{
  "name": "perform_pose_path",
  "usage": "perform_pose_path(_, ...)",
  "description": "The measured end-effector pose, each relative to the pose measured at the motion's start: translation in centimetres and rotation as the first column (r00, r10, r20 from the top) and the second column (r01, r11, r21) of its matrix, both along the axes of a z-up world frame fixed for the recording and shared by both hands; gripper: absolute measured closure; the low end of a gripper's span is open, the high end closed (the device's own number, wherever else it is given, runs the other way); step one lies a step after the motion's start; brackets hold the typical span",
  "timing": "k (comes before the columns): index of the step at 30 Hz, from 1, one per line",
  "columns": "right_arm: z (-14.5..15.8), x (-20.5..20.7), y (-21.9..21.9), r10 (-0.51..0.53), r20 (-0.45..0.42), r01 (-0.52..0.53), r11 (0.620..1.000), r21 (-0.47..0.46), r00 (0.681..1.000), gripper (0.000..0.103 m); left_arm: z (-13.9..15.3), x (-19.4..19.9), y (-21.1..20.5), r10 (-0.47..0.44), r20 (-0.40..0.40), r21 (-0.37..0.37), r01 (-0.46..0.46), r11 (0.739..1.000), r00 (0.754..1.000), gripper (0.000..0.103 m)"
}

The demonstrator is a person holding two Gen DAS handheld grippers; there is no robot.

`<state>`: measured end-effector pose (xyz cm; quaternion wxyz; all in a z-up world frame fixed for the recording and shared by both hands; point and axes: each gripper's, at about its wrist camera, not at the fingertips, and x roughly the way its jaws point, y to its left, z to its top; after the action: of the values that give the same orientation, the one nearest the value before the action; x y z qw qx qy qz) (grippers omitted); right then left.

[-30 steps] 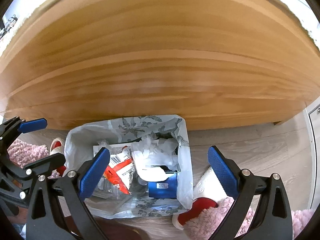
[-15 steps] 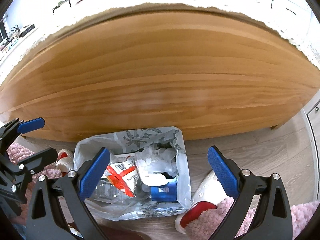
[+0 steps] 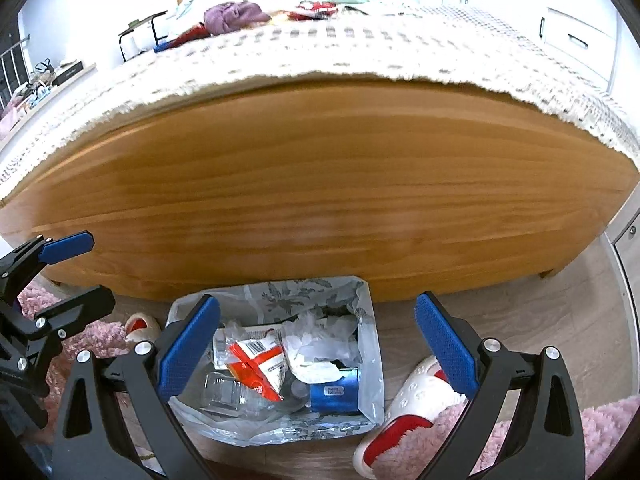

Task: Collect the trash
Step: 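Raise both open tools from the bin back toward the bed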

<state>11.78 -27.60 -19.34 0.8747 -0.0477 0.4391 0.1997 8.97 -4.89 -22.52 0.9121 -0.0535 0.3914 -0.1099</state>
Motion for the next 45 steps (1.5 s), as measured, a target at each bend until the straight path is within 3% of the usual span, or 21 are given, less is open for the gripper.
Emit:
perform_pose_path(20, 2.5, -1.3, -0.6, -0.014, 0.107, 0.008, 0.998, 0.061, 0.994, 0.009, 1.7, -1.2, 1.4, 0.101, 0.083, 0.004, -0.102, 0.995, 0.991, 0.008)
perform_pose_path(45, 4.9, -1.8, -1.1, -0.047, 0.232, 0.022, 0.994, 0.110, 0.972, 0.009, 4.4, -1.9, 1.9, 0.135, 0.174, -0.031, -0.132, 0.991, 0.975, 0.008)
